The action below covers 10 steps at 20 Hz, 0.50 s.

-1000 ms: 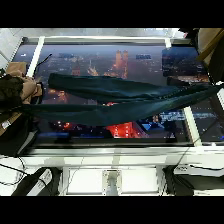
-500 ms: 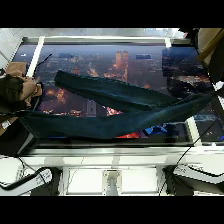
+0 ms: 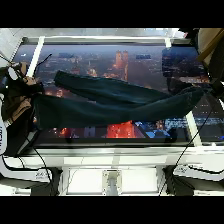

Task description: Fold the clothes and pants, and hang the long-sleeved shirts on hangers.

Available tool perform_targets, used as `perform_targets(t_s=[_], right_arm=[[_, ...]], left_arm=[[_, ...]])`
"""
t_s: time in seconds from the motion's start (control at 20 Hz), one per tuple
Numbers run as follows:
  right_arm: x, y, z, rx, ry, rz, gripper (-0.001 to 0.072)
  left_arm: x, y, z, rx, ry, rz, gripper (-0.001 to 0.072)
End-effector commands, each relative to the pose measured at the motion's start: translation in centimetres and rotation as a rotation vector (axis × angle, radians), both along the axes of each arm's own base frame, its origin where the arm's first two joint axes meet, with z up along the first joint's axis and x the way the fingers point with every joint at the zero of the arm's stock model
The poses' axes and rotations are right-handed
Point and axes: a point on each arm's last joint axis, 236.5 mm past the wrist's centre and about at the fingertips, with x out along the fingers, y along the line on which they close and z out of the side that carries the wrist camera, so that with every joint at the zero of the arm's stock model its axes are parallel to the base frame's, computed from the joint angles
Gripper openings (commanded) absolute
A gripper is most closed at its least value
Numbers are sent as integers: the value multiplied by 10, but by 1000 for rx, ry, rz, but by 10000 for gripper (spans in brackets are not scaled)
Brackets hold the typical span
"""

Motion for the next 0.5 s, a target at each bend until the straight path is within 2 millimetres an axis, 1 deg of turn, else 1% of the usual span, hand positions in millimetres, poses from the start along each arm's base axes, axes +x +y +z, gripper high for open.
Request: perform_targets(t_s=[0.0, 0.05, 0.1, 0.15, 0.2, 0.25, 0.35, 0.4, 0.45], right_arm=[[8, -5, -7, 9, -12, -42, 42], [7, 1, -13, 28, 10, -25, 49], [6, 5, -15, 39, 21, -14, 164], [5, 7, -14, 43, 24, -8, 403], [0, 5, -10, 32, 34, -3, 456], [-7, -2, -3, 1, 51, 3, 455], [-31, -20, 13, -88, 101, 19, 455], [-49, -28, 18, -130, 140, 32, 455], [-68, -32, 19, -155, 187, 52, 455]], left_arm=[[34, -9, -1, -17, -102, 11, 16], [35, -17, -6, -41, -94, 6, 271], [36, -22, -7, -56, -96, 5, 720], [33, -26, -3, -65, -87, 6, 720], [24, -26, 2, -62, -63, 7, 720], [10, -23, 8, -53, -25, 12, 720], [-34, -14, 22, -31, 91, 43, 720], [-54, -14, 26, -44, 129, 60, 720], [-75, -20, 25, -68, 163, 70, 720]])
